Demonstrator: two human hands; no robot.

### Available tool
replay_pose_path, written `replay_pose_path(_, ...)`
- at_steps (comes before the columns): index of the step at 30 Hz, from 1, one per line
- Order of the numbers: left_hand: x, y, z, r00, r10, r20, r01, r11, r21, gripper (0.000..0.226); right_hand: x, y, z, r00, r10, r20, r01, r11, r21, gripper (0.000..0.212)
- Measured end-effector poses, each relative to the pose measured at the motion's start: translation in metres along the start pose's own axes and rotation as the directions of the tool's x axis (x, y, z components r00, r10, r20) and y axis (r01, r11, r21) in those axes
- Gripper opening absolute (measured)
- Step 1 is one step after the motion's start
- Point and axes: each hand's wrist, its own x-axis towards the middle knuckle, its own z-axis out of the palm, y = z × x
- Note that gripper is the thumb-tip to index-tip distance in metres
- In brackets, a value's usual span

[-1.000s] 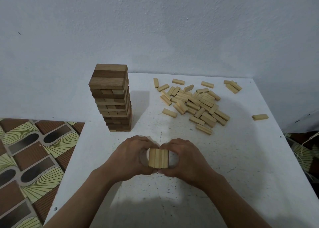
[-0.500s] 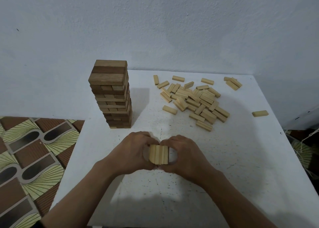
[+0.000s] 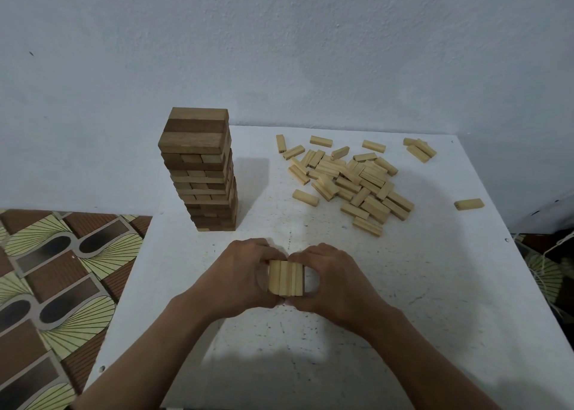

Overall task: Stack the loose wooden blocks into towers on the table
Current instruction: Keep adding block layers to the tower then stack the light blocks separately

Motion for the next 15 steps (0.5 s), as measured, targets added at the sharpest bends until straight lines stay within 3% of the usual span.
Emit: replay_pose_path(15, -0.0031, -0.0069, 0.0028, 0.999, 0.048, 0.008, -0.048, 0.999, 0.000, 0.063, -0.0050, 0.0004, 0.0024, 1.000, 0.012, 0.029, -0.012, 1.000, 0.002, 0.073)
